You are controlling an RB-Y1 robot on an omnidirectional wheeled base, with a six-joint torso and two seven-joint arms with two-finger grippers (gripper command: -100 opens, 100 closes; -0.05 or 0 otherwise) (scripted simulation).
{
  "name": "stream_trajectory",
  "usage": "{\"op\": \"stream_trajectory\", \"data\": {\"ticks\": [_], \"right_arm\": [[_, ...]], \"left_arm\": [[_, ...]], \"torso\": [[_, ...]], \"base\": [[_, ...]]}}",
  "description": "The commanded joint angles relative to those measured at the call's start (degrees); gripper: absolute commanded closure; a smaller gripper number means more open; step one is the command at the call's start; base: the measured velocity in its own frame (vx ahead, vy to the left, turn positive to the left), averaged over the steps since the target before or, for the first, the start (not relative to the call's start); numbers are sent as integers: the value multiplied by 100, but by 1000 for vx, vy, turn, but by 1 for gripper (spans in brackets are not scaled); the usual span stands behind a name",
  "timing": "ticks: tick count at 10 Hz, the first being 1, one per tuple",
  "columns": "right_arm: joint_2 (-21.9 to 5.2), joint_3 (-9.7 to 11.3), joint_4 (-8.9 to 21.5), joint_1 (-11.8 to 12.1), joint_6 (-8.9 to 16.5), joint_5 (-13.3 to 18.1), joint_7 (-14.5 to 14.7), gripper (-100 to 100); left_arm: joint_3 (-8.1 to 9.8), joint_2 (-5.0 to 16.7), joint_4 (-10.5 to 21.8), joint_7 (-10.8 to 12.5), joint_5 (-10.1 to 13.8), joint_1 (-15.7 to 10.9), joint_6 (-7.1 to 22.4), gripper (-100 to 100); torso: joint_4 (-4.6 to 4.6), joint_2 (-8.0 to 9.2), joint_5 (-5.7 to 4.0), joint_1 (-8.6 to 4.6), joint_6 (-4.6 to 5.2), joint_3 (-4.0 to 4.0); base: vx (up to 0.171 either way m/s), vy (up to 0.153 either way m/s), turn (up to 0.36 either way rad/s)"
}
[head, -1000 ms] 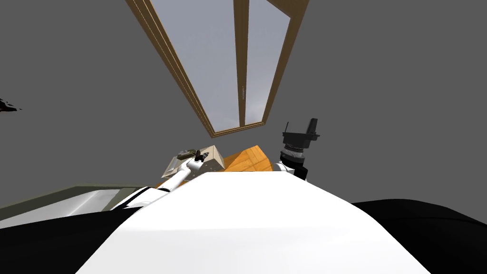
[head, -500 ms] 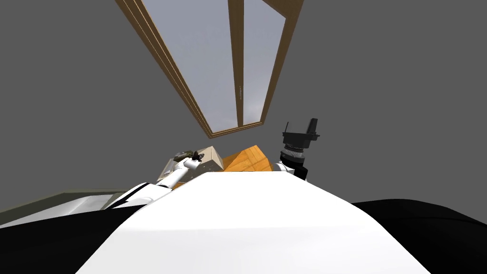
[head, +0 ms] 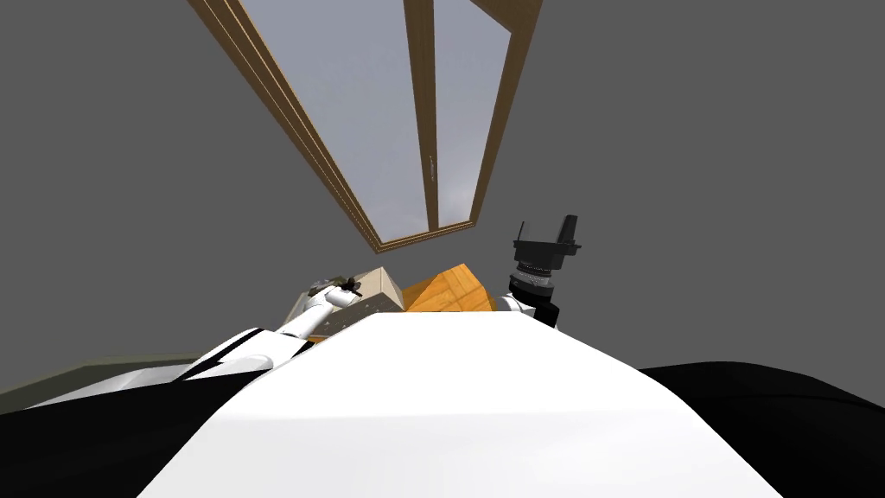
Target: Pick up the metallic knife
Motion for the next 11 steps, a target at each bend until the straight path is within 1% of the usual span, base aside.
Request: {"op": "stream_trajectory", "data": {"ticks": [1, 2, 3, 6, 11], "right_arm": [[0, 0, 0, 0, 0, 0, 0, 0], [0, 0, 0, 0, 0, 0, 0, 0], [0, 0, 0, 0, 0, 0, 0, 0], [-1, -1, 1, -2, 0, 0, 0, 0], [-1, -1, 1, -1, 0, 0, 0, 0]], "left_arm": [[0, 0, 0, 0, 0, 0, 0, -100], [1, 7, 5, -1, -3, -3, 29, 0], [142, -109, 291, 141, -204, -138, 32, -100], [354, -282, 751, 354, -505, -342, 40, -100], [707, -571, 1524, 709, -1007, -681, 54, -100]], "torso": [[0, 0, 0, 0, 0, 0], [0, 1, 1, 3, -2, 0], [0, 2, 2, 5, -1, 1], [10, 47, 10, 41, 0, 27], [9, 40, 8, 34, -2, 23]], "base": [[4, -7, -13], [0, 0, 0], [-60, 40, -245], [-120, 94, -254], [-103, 66, -201]]}}
